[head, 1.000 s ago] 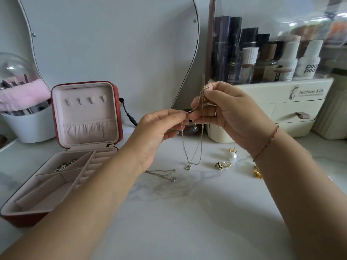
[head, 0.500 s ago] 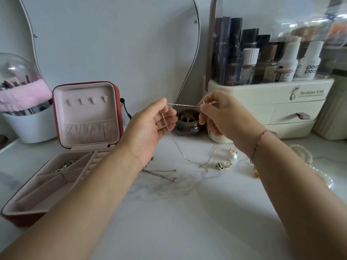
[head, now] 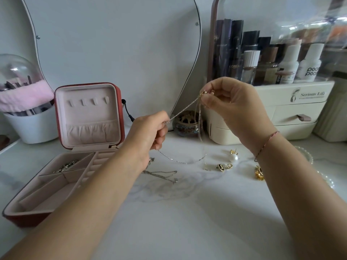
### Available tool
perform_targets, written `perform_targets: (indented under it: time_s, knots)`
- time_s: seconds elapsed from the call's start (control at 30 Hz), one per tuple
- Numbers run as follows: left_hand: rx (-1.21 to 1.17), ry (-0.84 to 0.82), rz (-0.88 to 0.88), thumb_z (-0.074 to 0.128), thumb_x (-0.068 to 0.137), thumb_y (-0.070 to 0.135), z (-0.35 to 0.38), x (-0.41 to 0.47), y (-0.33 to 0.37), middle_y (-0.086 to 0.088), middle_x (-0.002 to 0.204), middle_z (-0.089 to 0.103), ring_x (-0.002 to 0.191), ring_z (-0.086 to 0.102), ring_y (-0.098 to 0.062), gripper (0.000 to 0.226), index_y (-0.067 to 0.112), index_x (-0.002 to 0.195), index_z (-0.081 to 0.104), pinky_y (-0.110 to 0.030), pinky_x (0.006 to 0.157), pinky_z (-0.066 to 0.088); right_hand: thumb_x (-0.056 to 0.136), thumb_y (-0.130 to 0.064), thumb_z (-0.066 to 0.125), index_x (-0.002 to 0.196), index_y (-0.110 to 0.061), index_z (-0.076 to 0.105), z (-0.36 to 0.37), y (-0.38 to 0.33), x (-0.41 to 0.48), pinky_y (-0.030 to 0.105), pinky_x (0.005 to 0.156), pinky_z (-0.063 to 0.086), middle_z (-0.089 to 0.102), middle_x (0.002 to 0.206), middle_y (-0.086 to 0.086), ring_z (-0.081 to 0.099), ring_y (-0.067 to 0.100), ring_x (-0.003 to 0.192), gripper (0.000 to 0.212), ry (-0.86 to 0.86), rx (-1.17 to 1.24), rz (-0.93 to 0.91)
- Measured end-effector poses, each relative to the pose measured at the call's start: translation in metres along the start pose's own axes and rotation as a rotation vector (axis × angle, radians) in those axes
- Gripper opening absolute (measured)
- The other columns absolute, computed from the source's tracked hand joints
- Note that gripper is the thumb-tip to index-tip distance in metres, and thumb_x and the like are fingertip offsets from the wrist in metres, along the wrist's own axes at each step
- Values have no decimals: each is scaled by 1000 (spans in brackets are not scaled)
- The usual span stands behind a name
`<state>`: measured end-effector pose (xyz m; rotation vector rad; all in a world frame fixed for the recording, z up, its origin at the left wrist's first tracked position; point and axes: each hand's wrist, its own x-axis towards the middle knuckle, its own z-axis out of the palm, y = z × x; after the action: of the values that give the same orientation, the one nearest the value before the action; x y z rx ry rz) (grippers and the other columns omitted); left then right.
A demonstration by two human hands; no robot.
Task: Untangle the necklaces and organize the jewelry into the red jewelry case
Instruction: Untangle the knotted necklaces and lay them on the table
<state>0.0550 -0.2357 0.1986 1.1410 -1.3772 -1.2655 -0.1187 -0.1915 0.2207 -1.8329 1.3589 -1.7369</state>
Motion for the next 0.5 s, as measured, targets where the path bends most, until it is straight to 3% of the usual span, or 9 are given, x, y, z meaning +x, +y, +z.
perform_targets:
  time_s: [0.13,0.27,0.33,0.43,0.5]
  knots:
    - [38,-74,-9,54,83,19,-2,0,0,4,53,39,43,24,-12,36,22,49,39,-19,38,16,87,-5,64,87,-15,65,0,-3,0,20,71,51,64,78,3,57,11,72,10,-20,43,-21]
    - [80,-218,1,54,86,17,1,-4,-1,1,65,52,40,28,-11,15,11,73,55,-19,37,17,89,-9,62,93,-8,67,1,-5,-2,18,66,45,60,77,0,50,7,69,7,-99,93,2]
    - [97,-265,15,53,89,17,5,-8,-2,-1,78,62,42,34,-13,15,11,85,66,-20,39,23,90,-11,60,94,-9,68,1,-6,-2,20,68,45,61,81,4,50,9,71,9,-146,109,29]
    - [91,-301,37,52,91,20,9,-11,-1,-1,97,69,53,47,-15,22,14,98,73,-23,47,36,91,-12,58,92,-12,68,3,-6,-3,21,69,44,61,83,6,49,12,73,10,-220,132,80]
    - [106,-289,56,58,84,29,10,-10,-1,2,102,72,70,55,-14,24,16,94,75,-25,62,43,91,-12,57,91,-13,67,4,-5,-4,20,68,44,63,82,3,49,12,73,10,-252,129,96]
